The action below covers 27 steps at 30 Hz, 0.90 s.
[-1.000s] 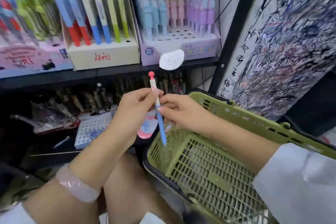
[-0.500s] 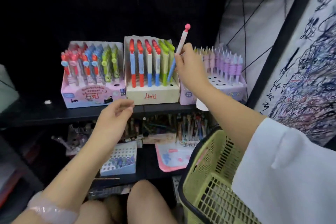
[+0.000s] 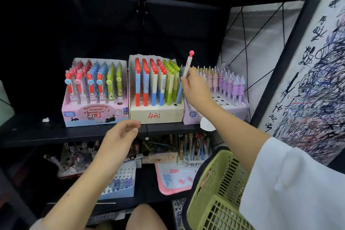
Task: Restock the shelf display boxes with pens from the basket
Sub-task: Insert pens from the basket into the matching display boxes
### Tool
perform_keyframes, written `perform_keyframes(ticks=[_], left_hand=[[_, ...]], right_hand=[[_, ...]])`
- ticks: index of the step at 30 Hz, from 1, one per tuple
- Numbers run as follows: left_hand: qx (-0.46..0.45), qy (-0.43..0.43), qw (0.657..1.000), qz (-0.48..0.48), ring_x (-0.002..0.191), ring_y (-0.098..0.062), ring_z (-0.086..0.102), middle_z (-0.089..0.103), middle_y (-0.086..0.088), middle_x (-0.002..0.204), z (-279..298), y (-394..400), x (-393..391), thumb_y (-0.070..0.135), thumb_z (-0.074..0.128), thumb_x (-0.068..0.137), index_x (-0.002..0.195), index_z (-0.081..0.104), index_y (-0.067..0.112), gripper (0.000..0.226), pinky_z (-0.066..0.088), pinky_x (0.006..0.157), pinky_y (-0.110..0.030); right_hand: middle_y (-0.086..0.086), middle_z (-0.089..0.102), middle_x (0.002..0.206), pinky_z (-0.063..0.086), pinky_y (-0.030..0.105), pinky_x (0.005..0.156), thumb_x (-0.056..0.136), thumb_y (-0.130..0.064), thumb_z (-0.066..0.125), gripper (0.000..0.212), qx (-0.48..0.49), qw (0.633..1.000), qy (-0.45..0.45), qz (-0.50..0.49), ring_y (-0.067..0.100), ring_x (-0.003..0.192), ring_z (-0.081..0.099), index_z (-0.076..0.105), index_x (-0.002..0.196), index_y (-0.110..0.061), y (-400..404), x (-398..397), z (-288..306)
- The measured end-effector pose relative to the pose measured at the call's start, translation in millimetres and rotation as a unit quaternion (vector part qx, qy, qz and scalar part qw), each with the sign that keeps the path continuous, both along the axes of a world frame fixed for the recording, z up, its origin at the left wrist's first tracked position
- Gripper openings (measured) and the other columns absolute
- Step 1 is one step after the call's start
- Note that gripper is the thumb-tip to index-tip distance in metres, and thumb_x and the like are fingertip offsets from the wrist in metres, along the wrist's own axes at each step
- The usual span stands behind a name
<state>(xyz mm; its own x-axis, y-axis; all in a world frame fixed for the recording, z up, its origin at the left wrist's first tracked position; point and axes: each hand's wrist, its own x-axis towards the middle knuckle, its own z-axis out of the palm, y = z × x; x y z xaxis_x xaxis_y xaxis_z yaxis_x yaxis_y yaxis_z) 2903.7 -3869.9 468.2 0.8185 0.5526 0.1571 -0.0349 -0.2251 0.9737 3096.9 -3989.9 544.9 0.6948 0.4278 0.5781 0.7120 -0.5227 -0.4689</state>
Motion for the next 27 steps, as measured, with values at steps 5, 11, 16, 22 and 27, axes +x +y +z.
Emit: perform_keyframes(ticks=[5, 11, 16, 22, 27], left_hand=[[0.004, 0.005, 1.000, -0.006, 0.105, -0.001, 0.055, 0.063, 0.015, 0.106, -1, -3, 1, 0.014, 0.048, 0.095, 0.094, 0.061, 0.033, 0.023, 0.041, 0.097, -0.029], [0.011, 0.006, 1.000, -0.009, 0.106, 0.000, 0.055, 0.063, 0.015, 0.106, -4, -3, 0, 0.015, 0.048, 0.095, 0.095, 0.062, 0.034, 0.023, 0.041, 0.098, -0.030], [0.015, 0.011, 1.000, -0.005, 0.106, -0.001, 0.056, 0.063, 0.015, 0.106, -6, -1, 0, 0.015, 0.048, 0.095, 0.095, 0.062, 0.034, 0.023, 0.042, 0.099, -0.033], [0.031, 0.029, 0.999, -0.016, 0.107, -0.001, 0.055, 0.061, 0.018, 0.107, -2, -4, -7, 0.016, 0.046, 0.096, 0.095, 0.061, 0.036, 0.025, 0.042, 0.098, -0.031], [0.057, 0.021, 0.998, -0.005, 0.106, -0.002, 0.056, 0.062, 0.017, 0.106, 13, 6, -18, 0.013, 0.047, 0.095, 0.097, 0.058, 0.035, 0.025, 0.041, 0.094, -0.025]], right_hand=[[-0.002, 0.046, 0.062, 0.037, 0.029, 0.049, 0.099, -0.021, 0.041, 0.017, -0.009, 0.999, 0.024, 0.019, 0.013, 0.051, 0.043, 0.045, 0.102, -0.005, -1, -1, -4], [0.016, 0.064, 0.091, 0.050, 0.042, 0.071, 0.097, -0.021, 0.045, 0.019, -0.100, 0.994, 0.032, 0.015, 0.031, 0.081, 0.060, 0.048, 0.102, -0.003, -1, -7, -19], [0.017, 0.065, 0.094, 0.046, 0.034, 0.070, 0.094, -0.018, 0.051, 0.017, -0.111, 0.993, 0.040, -0.017, 0.030, 0.087, 0.060, 0.054, 0.095, -0.002, 4, -9, -16], [0.012, 0.067, 0.085, 0.046, 0.028, 0.069, 0.091, -0.021, 0.057, 0.015, -0.065, 0.993, 0.091, -0.028, 0.024, 0.081, 0.062, 0.058, 0.084, -0.008, -1, -11, -16], [-0.005, 0.057, 0.078, 0.043, 0.019, 0.058, 0.092, -0.017, 0.052, 0.008, 0.044, 0.995, 0.082, 0.032, 0.009, 0.069, 0.054, 0.055, 0.099, -0.013, -13, -44, -16]])
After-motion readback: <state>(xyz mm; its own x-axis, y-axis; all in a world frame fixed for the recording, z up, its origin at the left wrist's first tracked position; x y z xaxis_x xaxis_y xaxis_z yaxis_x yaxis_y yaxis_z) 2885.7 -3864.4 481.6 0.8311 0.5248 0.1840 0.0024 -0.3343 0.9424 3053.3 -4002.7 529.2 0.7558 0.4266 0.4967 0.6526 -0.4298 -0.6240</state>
